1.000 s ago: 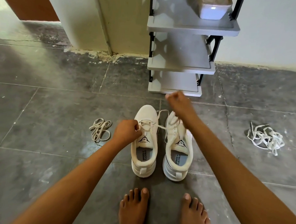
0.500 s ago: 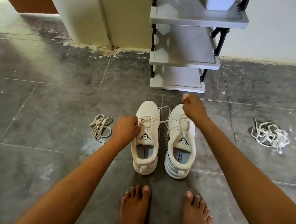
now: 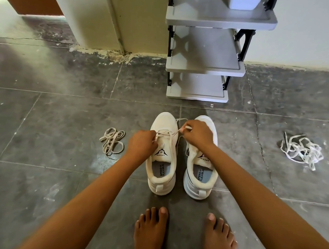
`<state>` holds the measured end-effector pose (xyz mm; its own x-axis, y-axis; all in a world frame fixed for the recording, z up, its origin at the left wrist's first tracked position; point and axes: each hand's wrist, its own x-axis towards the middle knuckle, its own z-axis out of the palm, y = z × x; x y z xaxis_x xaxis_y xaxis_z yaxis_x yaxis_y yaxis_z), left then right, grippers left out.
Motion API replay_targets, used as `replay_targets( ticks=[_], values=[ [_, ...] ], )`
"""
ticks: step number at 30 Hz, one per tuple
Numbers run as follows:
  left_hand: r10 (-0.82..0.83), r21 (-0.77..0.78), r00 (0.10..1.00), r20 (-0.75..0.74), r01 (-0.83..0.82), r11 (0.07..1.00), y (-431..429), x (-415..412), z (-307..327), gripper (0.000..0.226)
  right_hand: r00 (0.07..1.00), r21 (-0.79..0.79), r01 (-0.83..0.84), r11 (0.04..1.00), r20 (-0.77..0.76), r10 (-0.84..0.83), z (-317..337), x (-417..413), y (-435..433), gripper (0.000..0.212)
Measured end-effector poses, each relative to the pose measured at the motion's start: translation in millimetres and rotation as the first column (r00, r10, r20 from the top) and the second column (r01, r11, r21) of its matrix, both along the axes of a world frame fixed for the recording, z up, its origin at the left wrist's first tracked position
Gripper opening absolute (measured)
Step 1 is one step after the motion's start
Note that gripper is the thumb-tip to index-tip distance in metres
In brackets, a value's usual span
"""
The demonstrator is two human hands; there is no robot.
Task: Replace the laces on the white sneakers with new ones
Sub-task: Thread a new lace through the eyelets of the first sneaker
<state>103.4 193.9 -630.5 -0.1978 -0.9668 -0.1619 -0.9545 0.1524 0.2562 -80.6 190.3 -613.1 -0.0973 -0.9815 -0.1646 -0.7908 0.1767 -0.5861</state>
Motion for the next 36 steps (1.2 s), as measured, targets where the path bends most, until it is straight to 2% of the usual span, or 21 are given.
replay_targets(
  ticks=[2,4,7,10,12,14,16,18,19,21,23,24,25,26,27,29,30,32,36],
  values=[
    [-0.002,-0.001,1.0,0.005,0.002,1.0,1,1,-1,0.013,0.998,-0.008,0.061,0.998,0.001,-0.061,1,-7,3,0.012],
    [-0.002,-0.002,1.0,0.006,0.002,1.0,0,2,1,0.011,0.998,0.055,0.035,0.998,-0.049,-0.032,2,-10,5,0.012],
    [0.004,0.012,1.0,-0.016,-0.004,1.0,0,3,4,0.012,0.984,0.237,-0.137,0.962,-0.077,0.159,13,-14,1,0.013],
    [0.004,0.026,0.999,-0.037,-0.003,1.0,0,2,6,0.01,0.951,0.398,-0.286,0.872,0.006,0.31,24,-20,-5,0.019],
    [0.012,0.04,0.998,-0.055,-0.01,0.999,0,1,8,0.01,0.958,0.411,-0.276,0.869,0.046,0.283,27,-20,-7,0.035],
    [0.022,0.063,0.997,-0.077,-0.017,0.998,-1,1,9,0.01,0.977,0.355,-0.203,0.913,0.005,0.215,23,-19,-12,0.044],
    [0.038,0.081,0.994,-0.098,-0.03,0.996,-4,1,9,0.012,0.962,0.292,-0.186,0.938,-0.139,0.234,20,-19,-20,0.033],
    [0.054,0.091,0.992,-0.113,-0.044,0.995,-7,2,9,0.014,0.928,0.328,-0.238,0.914,-0.2,0.313,23,-16,-25,0.017],
    [0.056,0.096,0.992,-0.117,-0.045,0.994,-9,2,8,0.015,0.934,0.371,-0.263,0.891,-0.134,0.331,25,-16,-27,0.017],
    [0.048,0.098,0.992,-0.12,-0.036,0.995,-10,2,6,0.016,0.951,0.498,-0.308,0.811,0.144,0.272,34,-19,-29,0.019],
    [0.04,0.095,0.992,-0.12,-0.029,0.995,-9,2,5,0.017,0.903,0.635,-0.415,0.652,0.377,0.208,43,-23,-27,0.024],
    [0.041,0.096,0.992,-0.123,-0.029,0.995,-8,2,5,0.017,0.883,0.675,-0.458,0.578,0.423,0.206,46,-25,-26,0.028],
    [0.042,0.097,0.991,-0.124,-0.03,0.995,-8,2,5,0.017,0.88,0.696,-0.468,0.544,0.426,0.212,47,-26,-25,0.031],
    [0.042,0.097,0.992,-0.122,-0.03,0.995,-8,2,7,0.016,0.895,0.7,-0.44,0.563,0.388,0.218,46,-27,-24,0.031],
    [0.041,0.096,0.992,-0.122,-0.029,0.995,-8,2,7,0.016,0.922,0.672,-0.385,0.633,0.315,0.226,43,-27,-25,0.029],
    [0.037,0.09,0.992,-0.121,-0.026,0.996,-9,2,9,0.016,0.953,0.493,-0.289,0.821,0.066,0.296,32,-24,-30,0.018],
    [0.036,0.088,0.992,-0.121,-0.026,0.996,-8,2,9,0.016,0.936,0.4,-0.283,0.872,-0.081,0.341,25,-21,-32,0.011],
    [0.039,0.09,0.991,-0.125,-0.028,0.996,-8,1,9,0.018,0.883,0.326,-0.305,0.895,-0.255,0.394,9,-12,-35,0.014],
    [0.065,0.099,0.986,-0.155,-0.05,0.994,-10,2,4,0.021,0.849,0.258,-0.328,0.909,-0.341,0.403,-19,4,-44,0.016]
  ],
)
